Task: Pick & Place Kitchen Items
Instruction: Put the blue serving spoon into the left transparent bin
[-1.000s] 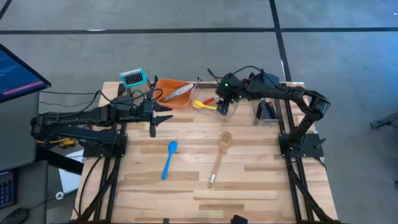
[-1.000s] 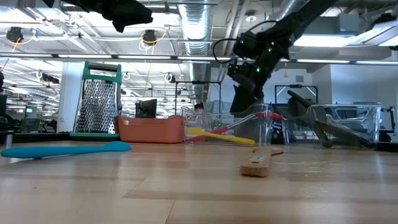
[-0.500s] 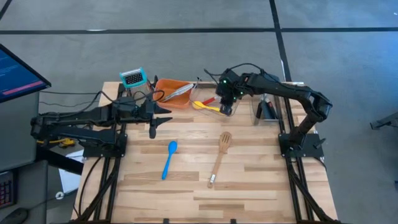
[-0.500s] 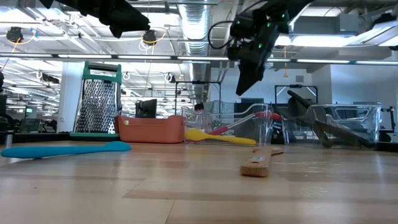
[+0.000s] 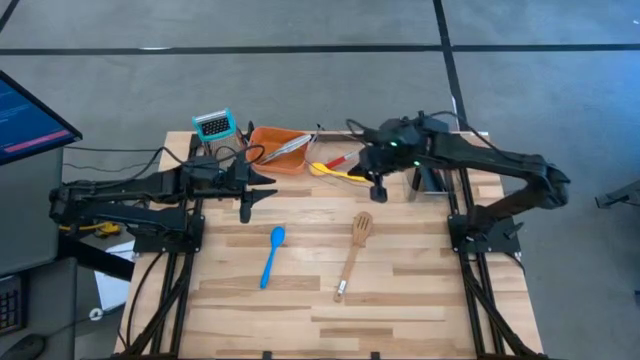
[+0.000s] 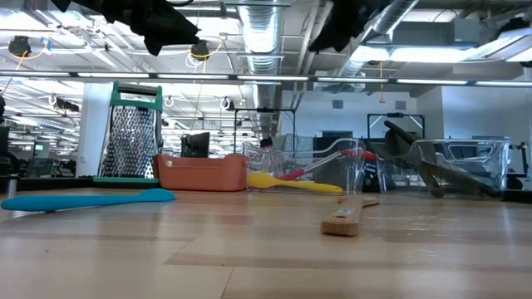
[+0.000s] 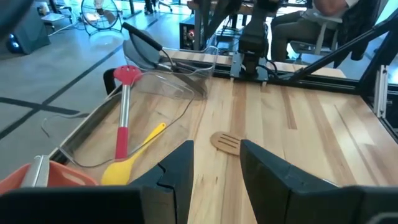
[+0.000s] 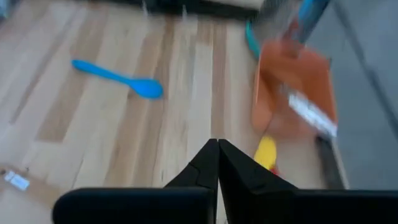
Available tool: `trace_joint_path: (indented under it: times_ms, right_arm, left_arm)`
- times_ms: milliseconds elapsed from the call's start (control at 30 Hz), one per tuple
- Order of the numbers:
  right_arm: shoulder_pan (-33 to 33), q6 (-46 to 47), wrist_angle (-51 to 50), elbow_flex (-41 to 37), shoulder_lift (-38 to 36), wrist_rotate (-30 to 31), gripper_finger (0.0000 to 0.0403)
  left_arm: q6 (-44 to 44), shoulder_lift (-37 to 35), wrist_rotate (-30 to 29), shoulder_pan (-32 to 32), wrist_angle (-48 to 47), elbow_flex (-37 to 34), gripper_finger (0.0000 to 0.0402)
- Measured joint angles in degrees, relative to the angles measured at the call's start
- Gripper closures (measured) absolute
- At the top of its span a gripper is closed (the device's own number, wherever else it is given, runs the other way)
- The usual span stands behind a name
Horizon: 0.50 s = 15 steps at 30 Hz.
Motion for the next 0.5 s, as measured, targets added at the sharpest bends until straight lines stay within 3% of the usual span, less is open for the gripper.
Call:
trace_joint_path:
  times_ms: [500]
  right_arm:
    - [7.6, 5.4, 36.5, -33.3, -20.5, -0.3, 0.0402]
  left_arm:
    - [0.0, 0.0, 2.0, 0.0, 0.2, 0.0, 0.0285]
